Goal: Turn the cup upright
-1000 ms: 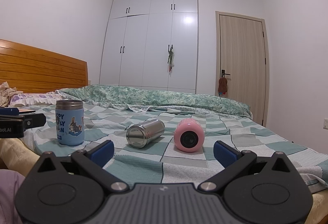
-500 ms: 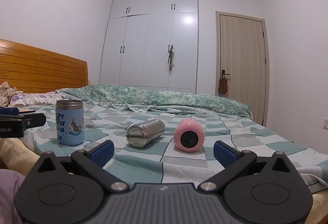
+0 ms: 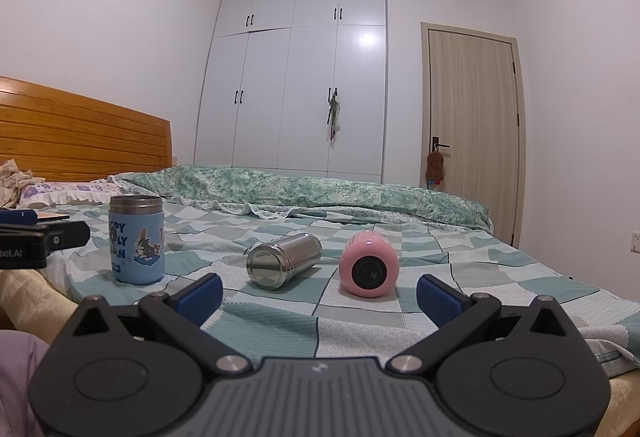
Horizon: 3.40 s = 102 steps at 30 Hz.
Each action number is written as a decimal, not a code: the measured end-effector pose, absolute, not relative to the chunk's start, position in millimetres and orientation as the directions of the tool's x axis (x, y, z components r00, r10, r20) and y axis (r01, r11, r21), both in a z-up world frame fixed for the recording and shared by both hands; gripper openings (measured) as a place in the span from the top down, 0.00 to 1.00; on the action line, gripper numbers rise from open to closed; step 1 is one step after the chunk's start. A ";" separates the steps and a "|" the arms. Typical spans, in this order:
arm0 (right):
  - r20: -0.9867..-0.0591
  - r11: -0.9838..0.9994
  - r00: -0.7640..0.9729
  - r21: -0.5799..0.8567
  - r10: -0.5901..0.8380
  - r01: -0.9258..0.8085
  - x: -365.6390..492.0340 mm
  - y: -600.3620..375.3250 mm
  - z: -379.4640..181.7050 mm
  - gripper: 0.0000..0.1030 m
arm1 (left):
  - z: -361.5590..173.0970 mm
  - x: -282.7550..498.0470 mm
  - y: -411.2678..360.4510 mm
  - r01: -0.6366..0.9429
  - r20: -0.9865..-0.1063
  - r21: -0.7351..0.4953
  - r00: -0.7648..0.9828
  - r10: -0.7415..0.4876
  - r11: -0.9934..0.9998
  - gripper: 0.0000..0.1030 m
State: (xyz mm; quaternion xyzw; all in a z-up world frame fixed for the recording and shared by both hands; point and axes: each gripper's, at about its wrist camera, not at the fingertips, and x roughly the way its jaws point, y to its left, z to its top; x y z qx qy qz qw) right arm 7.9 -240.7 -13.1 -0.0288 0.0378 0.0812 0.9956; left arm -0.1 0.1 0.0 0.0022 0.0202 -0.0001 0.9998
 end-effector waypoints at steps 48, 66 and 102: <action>-0.353 0.923 0.868 -0.029 0.349 -0.383 219.9 -328.8 41.0 0.00 | 60.9 243.1 -121.0 0.277 -0.534 0.195 0.835 -0.135 0.941 0.00; -0.495 0.878 0.765 -0.009 0.412 -0.479 306.6 -368.8 22.3 0.00 | 2.0 391.7 -138.8 0.163 -0.855 0.160 0.516 0.054 0.974 0.38; -0.511 0.858 0.739 -0.008 0.438 -0.514 132.7 -309.0 61.8 0.00 | 53.4 185.8 -119.5 0.222 -0.827 0.029 0.552 -0.101 0.975 0.39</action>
